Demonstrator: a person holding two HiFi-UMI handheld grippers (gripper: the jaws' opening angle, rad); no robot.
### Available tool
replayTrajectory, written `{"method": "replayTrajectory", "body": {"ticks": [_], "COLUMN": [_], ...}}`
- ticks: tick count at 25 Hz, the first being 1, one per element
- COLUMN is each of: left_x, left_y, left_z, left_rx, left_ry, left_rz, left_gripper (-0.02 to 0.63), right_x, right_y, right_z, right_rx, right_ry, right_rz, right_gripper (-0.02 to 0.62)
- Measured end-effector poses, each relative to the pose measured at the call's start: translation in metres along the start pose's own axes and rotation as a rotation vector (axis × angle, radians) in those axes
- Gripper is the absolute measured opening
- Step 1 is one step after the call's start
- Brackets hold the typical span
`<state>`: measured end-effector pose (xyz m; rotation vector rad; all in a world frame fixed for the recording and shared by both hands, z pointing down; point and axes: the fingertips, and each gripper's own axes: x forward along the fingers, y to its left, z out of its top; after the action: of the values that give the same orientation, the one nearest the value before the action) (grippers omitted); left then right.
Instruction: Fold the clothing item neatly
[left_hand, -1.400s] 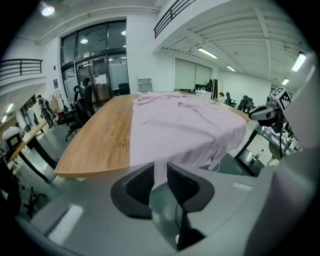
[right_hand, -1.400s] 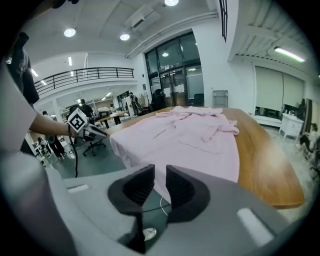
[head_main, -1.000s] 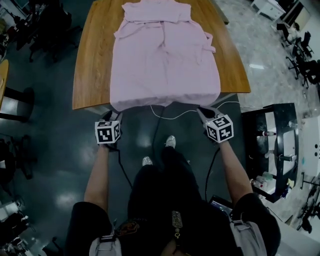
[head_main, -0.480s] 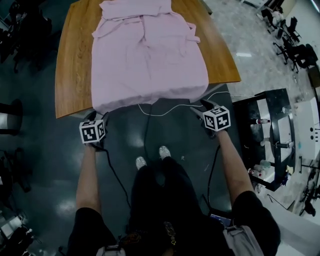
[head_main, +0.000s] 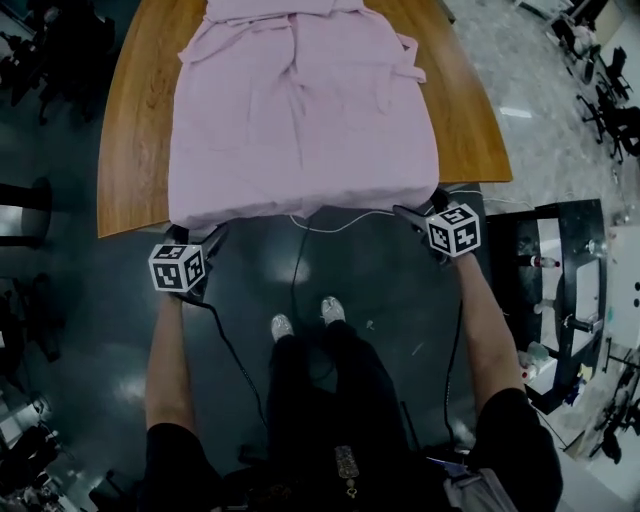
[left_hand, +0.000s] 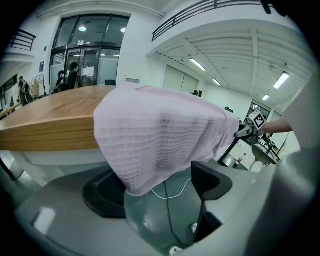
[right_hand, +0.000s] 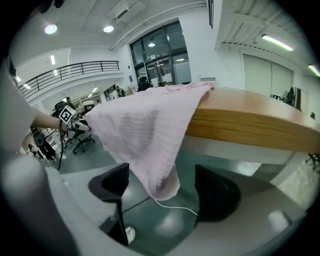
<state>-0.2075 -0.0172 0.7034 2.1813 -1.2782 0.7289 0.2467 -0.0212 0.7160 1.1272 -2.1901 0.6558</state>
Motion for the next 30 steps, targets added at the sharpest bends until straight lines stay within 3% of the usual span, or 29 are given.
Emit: {"method": "replayTrajectory", "body": {"ticks": [4,8,13,20,23,30], "left_x": [0.008,0.005,-0.006,-0.031,-0.047,-0.087], "left_y": [-0.003,-0.004,-0.008,-0.022,-0.028,-0.056], "left_z": [0.008,0.006,-0.004,-0.012,-0.010,0.013], "left_rx": [0.017,0.033,0.044,0.037,0.020,-0.014], "left_ry": [-0.017,-0.012,0.019,0.065,0.077,0.035], "left_rz": [-0.023,-0.016,-0.015,-0.033,-0.050,-0.100], "left_gripper": [0.402,0.269,0.130,0.108,0.058,0.048], "right_x": [0.016,0.024,0.014,-0.014,-0.032,-0.072], "right_y": [0.003,0.017,0.031,0.045,0.048,0.072], "right_z": [-0.003,-0.005,-0.006,-0.008,-0.003,0.028], "right_rx": [-0.034,-0.050,-0.077,-0.012,0.026,0.044], "right_ry": [-0.002,-0.009,-0.012,0.000,0.000,-0.034], "right_rz": [0.082,0.146,0.163,0.176,0.182,0.206], "right_gripper": [0.405,0.387,0.181,0.088,0.014,0.011]}}
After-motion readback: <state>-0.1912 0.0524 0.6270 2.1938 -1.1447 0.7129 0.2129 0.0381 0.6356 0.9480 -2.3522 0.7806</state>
